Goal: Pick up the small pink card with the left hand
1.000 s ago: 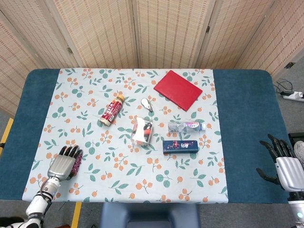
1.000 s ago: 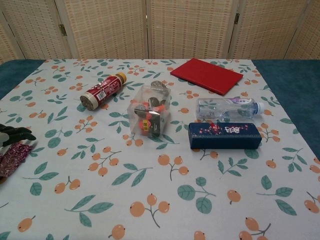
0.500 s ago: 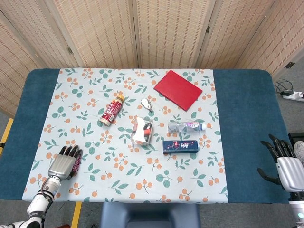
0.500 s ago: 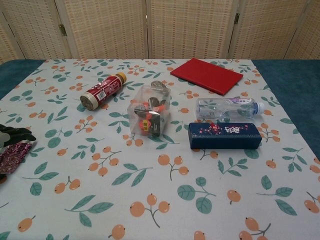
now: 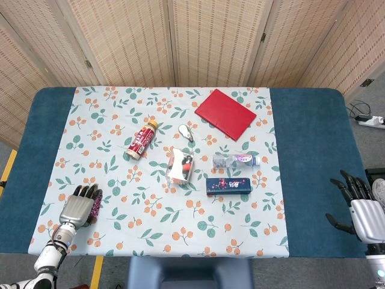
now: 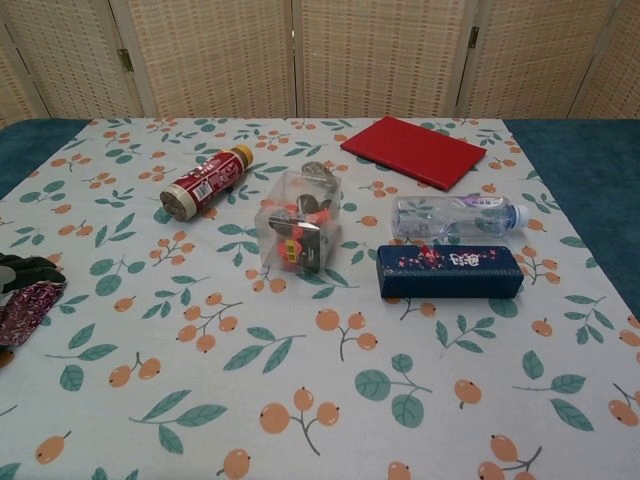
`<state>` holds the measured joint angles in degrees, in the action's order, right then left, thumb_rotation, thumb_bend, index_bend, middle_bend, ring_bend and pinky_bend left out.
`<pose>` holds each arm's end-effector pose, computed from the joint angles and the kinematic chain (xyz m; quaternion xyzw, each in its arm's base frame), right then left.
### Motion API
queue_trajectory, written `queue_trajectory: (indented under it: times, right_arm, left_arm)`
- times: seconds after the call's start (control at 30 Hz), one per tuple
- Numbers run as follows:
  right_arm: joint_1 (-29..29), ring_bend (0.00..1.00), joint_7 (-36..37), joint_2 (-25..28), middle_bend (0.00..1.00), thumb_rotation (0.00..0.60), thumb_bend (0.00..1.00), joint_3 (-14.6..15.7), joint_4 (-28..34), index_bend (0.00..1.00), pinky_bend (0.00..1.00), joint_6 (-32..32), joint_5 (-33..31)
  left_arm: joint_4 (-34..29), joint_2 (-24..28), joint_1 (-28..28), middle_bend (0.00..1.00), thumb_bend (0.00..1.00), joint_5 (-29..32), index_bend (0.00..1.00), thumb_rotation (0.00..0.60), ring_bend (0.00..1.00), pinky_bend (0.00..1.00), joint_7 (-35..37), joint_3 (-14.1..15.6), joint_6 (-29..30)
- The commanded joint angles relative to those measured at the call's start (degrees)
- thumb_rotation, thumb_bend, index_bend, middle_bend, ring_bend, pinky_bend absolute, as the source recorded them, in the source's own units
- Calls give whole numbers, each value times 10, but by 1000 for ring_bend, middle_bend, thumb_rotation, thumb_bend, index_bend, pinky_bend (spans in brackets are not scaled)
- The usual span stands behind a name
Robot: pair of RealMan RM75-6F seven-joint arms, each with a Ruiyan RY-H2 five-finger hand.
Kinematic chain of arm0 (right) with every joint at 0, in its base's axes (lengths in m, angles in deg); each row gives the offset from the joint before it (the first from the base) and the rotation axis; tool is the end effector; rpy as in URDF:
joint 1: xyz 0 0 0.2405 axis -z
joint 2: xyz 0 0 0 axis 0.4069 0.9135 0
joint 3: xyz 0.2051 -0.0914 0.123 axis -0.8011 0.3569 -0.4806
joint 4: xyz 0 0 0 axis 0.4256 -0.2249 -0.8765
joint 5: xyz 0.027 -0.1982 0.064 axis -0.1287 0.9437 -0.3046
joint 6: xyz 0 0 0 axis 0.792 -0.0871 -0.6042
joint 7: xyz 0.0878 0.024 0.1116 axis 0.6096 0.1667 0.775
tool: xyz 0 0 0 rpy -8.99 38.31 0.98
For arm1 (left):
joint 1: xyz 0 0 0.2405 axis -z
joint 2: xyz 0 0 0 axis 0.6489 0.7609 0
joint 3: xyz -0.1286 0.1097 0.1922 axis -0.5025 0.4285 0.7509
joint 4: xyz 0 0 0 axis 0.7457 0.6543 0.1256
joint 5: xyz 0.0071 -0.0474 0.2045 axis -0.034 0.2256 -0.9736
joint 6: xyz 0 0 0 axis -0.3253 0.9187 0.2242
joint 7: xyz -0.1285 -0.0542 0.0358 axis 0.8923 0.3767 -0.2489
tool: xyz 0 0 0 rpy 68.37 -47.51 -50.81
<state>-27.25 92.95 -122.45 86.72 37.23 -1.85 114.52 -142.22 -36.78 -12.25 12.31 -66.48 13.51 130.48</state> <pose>-0.3256 -0.1670 0.1684 0.5848 -0.4364 0.3885 0.5626 -0.2914 0.2548 0.0221 -0.7682 -0.3706 -0.1135 0.5095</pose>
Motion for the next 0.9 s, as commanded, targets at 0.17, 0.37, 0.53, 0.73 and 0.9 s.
queue_trajectory:
  times: [0.17,0.37,0.53,0.73,0.9]
  right_arm:
    - [0,21,0,0,45,600,270,0,0,149,0,0,0]
    - [0,20,0,0,45,600,270,0,0,149,0,0,1]
    - [-2,21,1,0,46,600,270,-1,-2,149,0,2,1]
    - [-3,18,5,-2,45,600,270,-2,-7,149,0,6,-3]
    - [-5,18,10,-3,45,600,270,-2,-11,149,0,10,-3]
  left_arm:
    - [2,-2,1,0,352,4,104,599,0,0,0,1,5]
    - [-2,-1,-1,0,352,-8,179,600,0,0,10,0,16]
    - [-21,7,-1,0,352,-20,181,600,0,0,10,-1,27]
    - [-43,12,4,0,352,-32,177,600,0,0,6,-6,38]
    - [-62,11,14,0,352,-33,176,600,0,0,-13,-15,46]
